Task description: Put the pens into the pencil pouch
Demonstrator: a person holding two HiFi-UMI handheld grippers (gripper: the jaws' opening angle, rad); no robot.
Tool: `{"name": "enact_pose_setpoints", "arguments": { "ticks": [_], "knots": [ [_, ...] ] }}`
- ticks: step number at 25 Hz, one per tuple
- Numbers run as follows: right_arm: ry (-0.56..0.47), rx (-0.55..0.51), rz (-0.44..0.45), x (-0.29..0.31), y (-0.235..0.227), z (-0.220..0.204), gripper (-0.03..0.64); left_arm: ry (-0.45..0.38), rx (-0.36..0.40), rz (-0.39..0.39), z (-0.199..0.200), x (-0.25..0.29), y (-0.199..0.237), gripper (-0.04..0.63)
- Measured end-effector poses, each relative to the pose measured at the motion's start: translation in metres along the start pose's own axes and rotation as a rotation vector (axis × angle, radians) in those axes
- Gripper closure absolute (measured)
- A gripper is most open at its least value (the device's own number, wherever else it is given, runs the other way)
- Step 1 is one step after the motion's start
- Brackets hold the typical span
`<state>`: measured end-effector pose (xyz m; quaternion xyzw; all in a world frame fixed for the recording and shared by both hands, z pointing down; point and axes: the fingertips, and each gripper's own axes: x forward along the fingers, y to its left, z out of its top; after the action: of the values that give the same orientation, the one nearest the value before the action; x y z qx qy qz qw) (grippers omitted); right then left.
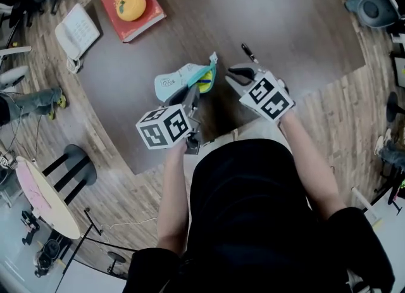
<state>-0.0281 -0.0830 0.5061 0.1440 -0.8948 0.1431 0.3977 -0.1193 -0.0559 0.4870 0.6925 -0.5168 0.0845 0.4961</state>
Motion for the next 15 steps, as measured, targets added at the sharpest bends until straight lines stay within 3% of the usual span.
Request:
{"name": "enact_pose_setpoints", "arguments": {
  "ticks": [15],
  "knots": [
    [0.124, 0.131, -0.216, -0.023, -0.067, -0.081, 0.569, 0.035, 0.025, -0.008, -0.002, 0.008, -0.006, 0.563]
  ]
}}
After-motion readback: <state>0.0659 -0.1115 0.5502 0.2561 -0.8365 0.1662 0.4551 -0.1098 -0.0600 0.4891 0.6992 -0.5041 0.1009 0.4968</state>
